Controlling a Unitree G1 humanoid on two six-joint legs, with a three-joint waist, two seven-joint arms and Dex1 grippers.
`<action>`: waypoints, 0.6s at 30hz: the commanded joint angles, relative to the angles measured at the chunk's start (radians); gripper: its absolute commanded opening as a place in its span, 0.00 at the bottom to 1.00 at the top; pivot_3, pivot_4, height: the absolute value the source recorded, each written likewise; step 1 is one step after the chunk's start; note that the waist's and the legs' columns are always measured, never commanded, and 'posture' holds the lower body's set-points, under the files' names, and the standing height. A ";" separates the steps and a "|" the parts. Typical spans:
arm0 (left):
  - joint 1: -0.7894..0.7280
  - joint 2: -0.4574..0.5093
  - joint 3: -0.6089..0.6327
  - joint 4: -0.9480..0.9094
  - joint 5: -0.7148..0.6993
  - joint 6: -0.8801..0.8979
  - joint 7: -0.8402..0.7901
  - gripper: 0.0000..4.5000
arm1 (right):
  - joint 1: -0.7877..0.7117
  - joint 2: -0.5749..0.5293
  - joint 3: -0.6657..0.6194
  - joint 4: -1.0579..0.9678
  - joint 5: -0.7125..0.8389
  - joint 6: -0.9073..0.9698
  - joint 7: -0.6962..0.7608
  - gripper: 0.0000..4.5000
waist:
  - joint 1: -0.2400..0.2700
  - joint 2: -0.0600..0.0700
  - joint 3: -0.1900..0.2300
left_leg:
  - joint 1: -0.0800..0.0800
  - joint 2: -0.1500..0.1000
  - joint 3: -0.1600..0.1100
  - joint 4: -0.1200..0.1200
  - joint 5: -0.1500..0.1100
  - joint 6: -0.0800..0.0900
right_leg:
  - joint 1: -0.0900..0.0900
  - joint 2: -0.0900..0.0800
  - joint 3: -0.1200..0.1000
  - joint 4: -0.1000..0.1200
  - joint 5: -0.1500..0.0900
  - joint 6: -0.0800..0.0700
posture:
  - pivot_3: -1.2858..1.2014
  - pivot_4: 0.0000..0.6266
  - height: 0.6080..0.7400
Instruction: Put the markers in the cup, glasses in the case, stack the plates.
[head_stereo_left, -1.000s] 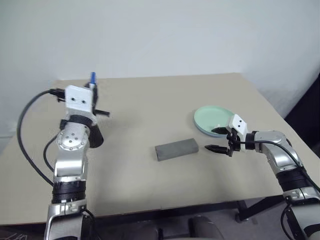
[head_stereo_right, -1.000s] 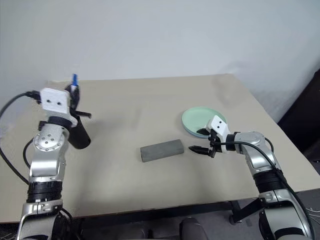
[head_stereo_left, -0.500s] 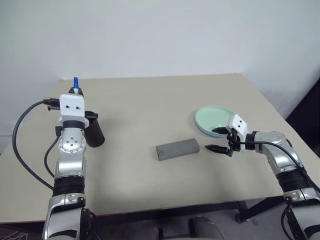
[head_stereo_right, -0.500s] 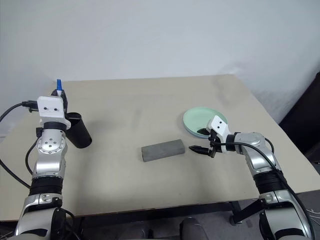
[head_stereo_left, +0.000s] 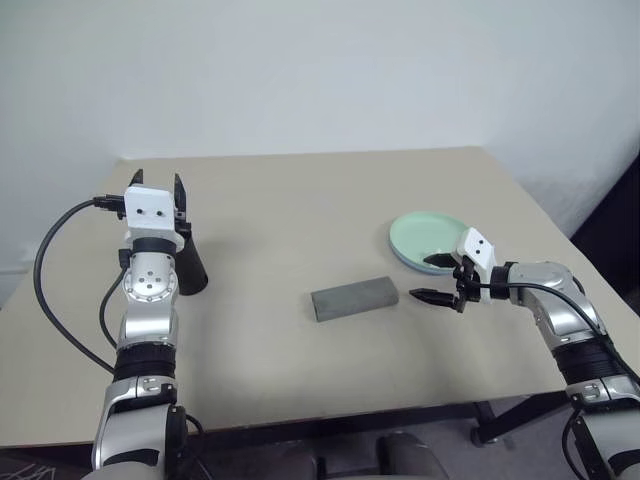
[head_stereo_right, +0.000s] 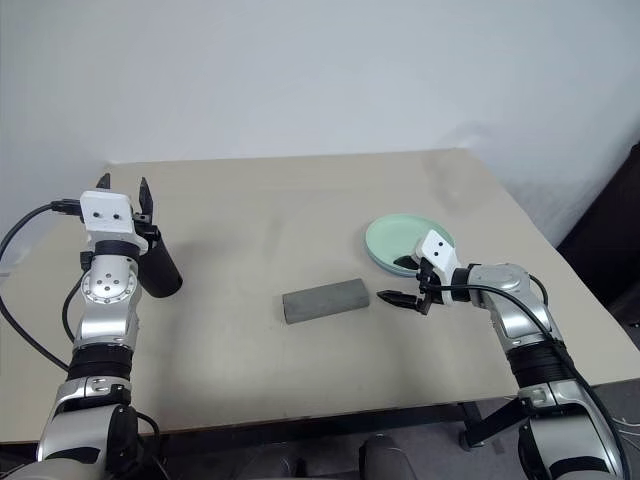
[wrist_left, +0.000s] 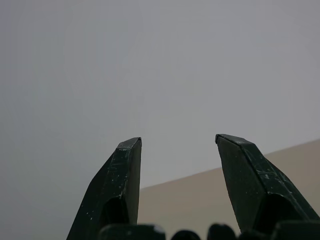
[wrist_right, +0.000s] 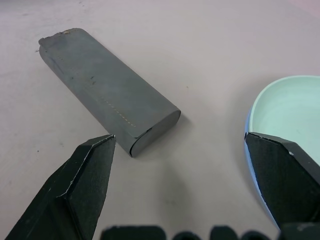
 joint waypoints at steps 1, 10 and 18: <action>-0.043 -0.016 -0.007 -0.085 -0.101 0.013 -0.107 0.55 | -0.016 -0.008 -0.029 -0.026 0.009 -0.008 -0.002 1.00 | 0.000 0.000 0.000 | 0.000 0.000 0.000 0.000 0.000 0.000 | 0.000 0.000 0.000 0.000 0.000 0.000 | 0.52 0.00 1.00; 0.088 -0.012 -0.136 -0.456 -0.427 0.464 -0.545 0.55 | -0.036 -0.037 -0.062 0.025 0.003 -0.033 -0.019 1.00 | -0.008 0.001 0.000 | -0.001 0.000 0.001 0.000 -0.001 0.001 | 0.000 0.000 0.001 -0.001 -0.002 0.003 | 0.52 0.00 1.00; 0.187 0.050 -0.216 -0.473 -0.400 0.599 -0.680 0.55 | -0.059 -0.062 -0.074 0.098 -0.043 -0.074 -0.070 1.00 | -0.008 0.000 0.000 | 0.001 0.001 0.002 0.001 0.000 0.001 | 0.001 0.002 0.001 0.001 -0.003 0.003 | 0.52 0.00 1.00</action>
